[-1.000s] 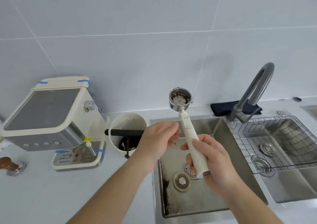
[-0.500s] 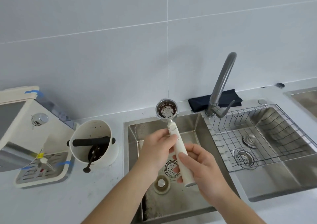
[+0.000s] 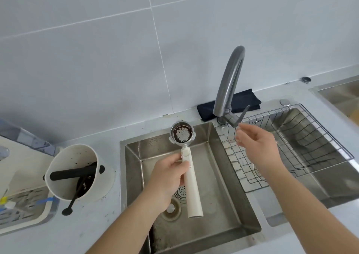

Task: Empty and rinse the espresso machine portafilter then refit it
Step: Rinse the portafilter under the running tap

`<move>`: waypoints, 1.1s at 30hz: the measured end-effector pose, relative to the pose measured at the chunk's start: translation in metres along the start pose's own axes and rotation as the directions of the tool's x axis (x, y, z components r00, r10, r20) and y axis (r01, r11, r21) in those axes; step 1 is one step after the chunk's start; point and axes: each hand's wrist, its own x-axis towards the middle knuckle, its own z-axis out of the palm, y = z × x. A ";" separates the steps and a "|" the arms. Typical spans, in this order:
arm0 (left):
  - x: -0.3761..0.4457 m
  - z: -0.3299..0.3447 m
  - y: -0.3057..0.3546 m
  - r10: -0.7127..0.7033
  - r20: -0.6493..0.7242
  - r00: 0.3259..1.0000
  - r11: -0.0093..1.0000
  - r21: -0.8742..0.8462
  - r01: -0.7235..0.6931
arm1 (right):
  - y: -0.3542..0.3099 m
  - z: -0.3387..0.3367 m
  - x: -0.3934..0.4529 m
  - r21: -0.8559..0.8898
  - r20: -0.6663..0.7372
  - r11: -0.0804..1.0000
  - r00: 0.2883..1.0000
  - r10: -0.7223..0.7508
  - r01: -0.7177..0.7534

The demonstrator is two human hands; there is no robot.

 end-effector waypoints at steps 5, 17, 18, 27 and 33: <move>0.012 0.008 -0.005 -0.048 0.016 0.999 0.998 0.043 0.047 | -0.007 -0.007 0.066 -0.289 -0.104 0.956 0.991 -0.089 0.055; 0.032 0.023 -0.010 -0.121 0.062 0.991 0.993 0.016 0.121 | 0.000 -0.007 0.130 -0.529 -0.084 0.840 0.978 -0.189 0.117; 0.033 0.023 -0.010 -0.125 0.065 0.990 0.992 0.011 0.125 | 0.001 -0.007 0.130 -0.519 -0.084 0.845 0.977 -0.196 0.125; 0.035 0.029 -0.012 -0.131 0.113 0.985 0.991 0.029 0.128 | 0.004 -0.010 0.126 -0.511 -0.108 0.849 0.970 -0.217 0.133; 0.034 0.031 -0.015 -0.136 0.126 0.983 0.990 0.048 0.131 | 0.010 -0.014 0.120 -0.509 -0.112 0.850 0.969 -0.222 0.136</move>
